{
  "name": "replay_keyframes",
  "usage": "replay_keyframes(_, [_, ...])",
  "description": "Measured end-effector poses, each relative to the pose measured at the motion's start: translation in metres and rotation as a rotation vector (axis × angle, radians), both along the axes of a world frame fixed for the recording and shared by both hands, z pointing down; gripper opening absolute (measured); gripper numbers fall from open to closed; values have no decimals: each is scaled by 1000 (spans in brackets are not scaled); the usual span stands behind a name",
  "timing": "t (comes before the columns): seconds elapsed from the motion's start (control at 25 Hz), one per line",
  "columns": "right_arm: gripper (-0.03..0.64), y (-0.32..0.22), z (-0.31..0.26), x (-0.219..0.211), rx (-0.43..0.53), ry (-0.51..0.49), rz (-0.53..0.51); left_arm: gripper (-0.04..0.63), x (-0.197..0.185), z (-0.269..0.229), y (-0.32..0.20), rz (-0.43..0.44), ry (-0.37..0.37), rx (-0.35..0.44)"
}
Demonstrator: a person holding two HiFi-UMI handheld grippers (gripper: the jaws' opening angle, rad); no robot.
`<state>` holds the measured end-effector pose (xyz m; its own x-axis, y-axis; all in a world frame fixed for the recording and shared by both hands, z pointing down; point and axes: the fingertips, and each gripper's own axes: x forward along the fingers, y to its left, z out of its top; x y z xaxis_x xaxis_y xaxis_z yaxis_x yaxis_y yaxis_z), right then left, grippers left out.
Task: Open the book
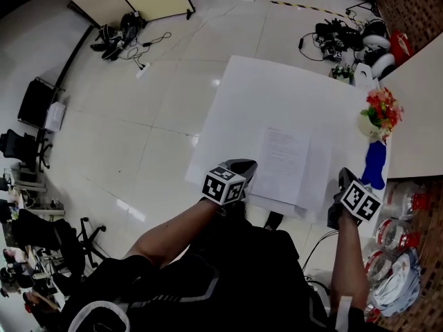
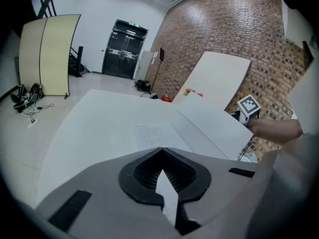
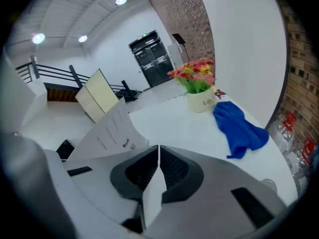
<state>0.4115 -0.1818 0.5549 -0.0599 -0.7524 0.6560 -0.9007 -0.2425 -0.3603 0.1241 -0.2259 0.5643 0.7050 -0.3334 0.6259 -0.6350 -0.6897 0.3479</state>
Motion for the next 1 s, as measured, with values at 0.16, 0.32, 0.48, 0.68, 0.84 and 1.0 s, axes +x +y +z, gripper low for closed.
replay_keyframes(0.16, [2,-20,-24,-46,46,-29,-62,-5,-28,-2,-15,-45,33,15])
replay_keyframes(0.32, [2,-33,-29,-100,27,1,-77,-5,-62,-2,-29,-34,72,15])
replay_keyframes(0.48, [2,-45,-12,-163,-44,28,-62,-5,-95,-1,-50,5,109,18])
replay_keyframes(0.68, [4,-60,29,-236,-172,110,-47,-5,-123,15,-62,81,149,2])
replay_keyframes(0.84, [98,-65,52,-266,-332,308,-105,-5,-122,28,-62,132,188,-44])
replay_keyframes(1.0, [100,-76,70,-295,-439,409,-146,-5,-128,34,-71,179,222,-86])
